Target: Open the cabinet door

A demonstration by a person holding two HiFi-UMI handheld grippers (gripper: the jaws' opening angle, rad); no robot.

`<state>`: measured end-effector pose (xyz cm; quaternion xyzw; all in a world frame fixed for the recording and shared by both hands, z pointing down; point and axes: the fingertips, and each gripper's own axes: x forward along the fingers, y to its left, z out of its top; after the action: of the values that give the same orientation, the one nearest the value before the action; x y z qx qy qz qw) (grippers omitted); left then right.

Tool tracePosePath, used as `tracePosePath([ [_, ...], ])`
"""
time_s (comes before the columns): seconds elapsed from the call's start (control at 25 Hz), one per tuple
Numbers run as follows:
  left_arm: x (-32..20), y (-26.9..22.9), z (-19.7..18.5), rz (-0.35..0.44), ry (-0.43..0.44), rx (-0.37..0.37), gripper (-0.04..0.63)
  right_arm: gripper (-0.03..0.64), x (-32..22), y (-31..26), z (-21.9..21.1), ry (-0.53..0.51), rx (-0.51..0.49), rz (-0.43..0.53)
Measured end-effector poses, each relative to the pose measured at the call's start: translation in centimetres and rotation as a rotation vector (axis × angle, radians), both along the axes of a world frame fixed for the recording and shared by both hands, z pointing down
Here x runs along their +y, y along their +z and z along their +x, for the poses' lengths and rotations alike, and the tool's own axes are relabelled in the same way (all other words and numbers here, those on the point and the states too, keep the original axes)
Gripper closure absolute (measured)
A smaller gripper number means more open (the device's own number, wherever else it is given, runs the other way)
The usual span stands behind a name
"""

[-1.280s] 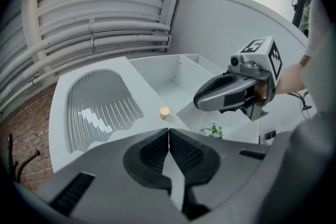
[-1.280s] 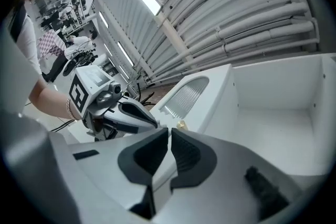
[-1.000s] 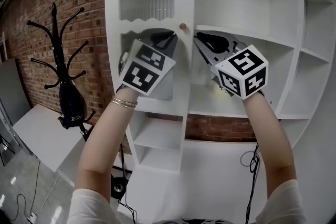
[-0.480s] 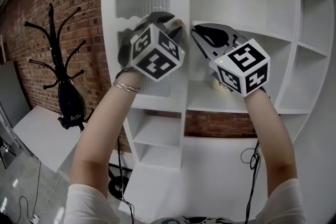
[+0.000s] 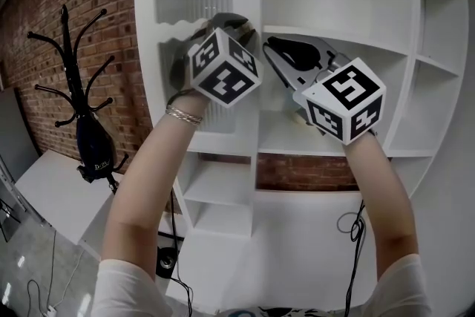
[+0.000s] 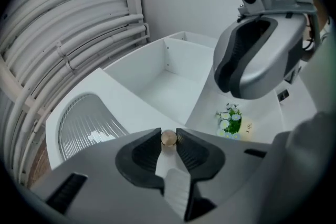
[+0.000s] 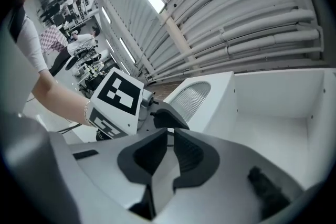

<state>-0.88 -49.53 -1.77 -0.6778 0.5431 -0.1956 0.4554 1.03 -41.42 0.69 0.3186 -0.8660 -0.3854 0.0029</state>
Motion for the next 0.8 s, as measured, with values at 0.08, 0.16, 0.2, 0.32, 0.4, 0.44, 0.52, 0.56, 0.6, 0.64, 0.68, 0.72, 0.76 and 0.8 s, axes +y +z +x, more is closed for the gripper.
tracePosePath([
  [0.08, 0.1, -0.1, 0.0, 0.011, 0.014, 0.018, 0.499, 0.586, 0.4, 0.2, -0.2, -0.025, -0.014, -0.017],
  [0.16, 0.2, -0.1, 0.0, 0.009, 0.024, 0.033, 0.5, 0.586, 0.6, 0.3, -0.3, -0.026, -0.015, -0.014],
  [0.2, 0.3, -0.2, 0.0, 0.006, 0.031, 0.04, 0.5, 0.586, 0.6, 0.3, -0.3, -0.022, -0.012, -0.01],
  [0.32, 0.9, -0.3, -0.1, -0.003, 0.056, 0.056, 0.502, 0.588, 0.4, 0.7, -0.3, -0.016, -0.002, -0.012],
  [0.4, 1.5, -0.3, -0.2, -0.01, 0.071, 0.064, 0.502, 0.588, 0.2, 1.0, -0.2, -0.017, -0.002, -0.023],
  [0.44, 1.8, -0.3, -0.3, -0.013, 0.08, 0.068, 0.502, 0.588, 0.1, 1.1, -0.2, -0.016, -0.005, -0.029],
  [0.52, 2.4, -0.3, -0.4, -0.018, 0.098, 0.077, 0.502, 0.587, -0.1, 1.2, -0.1, -0.013, -0.016, -0.039],
  [0.56, 2.7, -0.3, -0.5, -0.019, 0.111, 0.083, 0.502, 0.588, -0.2, 1.2, -0.1, -0.012, -0.025, -0.043],
  [0.6, 3.1, -0.3, -0.6, -0.02, 0.126, 0.091, 0.502, 0.588, -0.3, 1.1, -0.1, -0.01, -0.038, -0.047],
  [0.64, 3.4, -0.3, -0.7, -0.021, 0.142, 0.101, 0.502, 0.588, -0.4, 0.8, 0.0, -0.009, -0.054, -0.047],
  [0.68, 3.8, -0.3, -0.8, -0.023, 0.158, 0.108, 0.502, 0.588, -0.4, 0.6, 0.0, -0.008, -0.07, -0.046],
  [0.72, 4.2, -0.3, -0.9, -0.024, 0.173, 0.113, 0.502, 0.588, -0.2, 0.3, 0.0, -0.009, -0.084, -0.045],
  [0.76, 4.6, -0.3, -0.9, -0.027, 0.187, 0.117, 0.502, 0.588, 0.0, 0.0, 0.0, -0.014, -0.094, -0.044],
  [0.8, 5.1, -0.3, -1.0, -0.032, 0.202, 0.12, 0.502, 0.589, 0.3, -0.3, -0.1, -0.019, -0.102, -0.042],
])
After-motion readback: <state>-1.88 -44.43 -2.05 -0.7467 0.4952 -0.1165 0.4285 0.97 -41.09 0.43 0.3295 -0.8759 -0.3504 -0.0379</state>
